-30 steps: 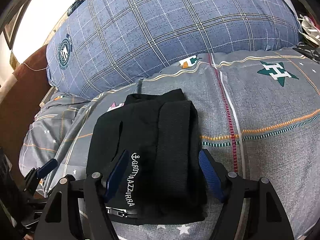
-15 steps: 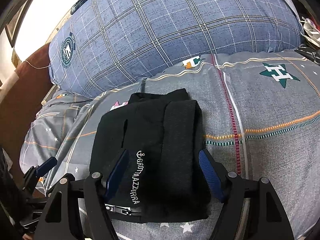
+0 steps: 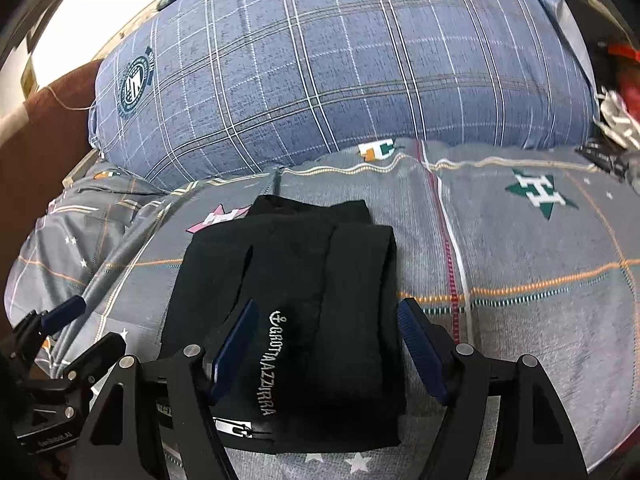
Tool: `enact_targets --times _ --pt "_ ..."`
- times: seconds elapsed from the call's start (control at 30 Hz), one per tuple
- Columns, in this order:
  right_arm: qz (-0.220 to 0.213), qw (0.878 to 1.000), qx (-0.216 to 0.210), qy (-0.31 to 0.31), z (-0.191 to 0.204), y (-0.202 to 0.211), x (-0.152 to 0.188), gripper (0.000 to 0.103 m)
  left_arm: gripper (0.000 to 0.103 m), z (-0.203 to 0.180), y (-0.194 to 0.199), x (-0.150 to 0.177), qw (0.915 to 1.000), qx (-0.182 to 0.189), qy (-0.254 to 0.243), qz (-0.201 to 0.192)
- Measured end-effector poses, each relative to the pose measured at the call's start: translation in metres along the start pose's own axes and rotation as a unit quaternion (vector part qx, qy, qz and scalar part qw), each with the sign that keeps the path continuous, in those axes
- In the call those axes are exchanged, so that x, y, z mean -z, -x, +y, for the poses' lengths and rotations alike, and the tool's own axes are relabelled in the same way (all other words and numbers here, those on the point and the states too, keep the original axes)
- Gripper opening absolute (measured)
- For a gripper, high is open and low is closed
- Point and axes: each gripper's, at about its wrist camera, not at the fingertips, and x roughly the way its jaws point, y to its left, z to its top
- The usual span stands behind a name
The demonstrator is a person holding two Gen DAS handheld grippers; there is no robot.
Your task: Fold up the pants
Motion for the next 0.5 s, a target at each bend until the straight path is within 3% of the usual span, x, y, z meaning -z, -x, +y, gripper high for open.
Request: enact_targets --times 0.5 --pt "-0.017 0.998 0.04 0.042 0.014 0.003 0.001 0.074 0.088 -0.002 -0.001 0.001 1.0 0.003 -0.002 0.003"
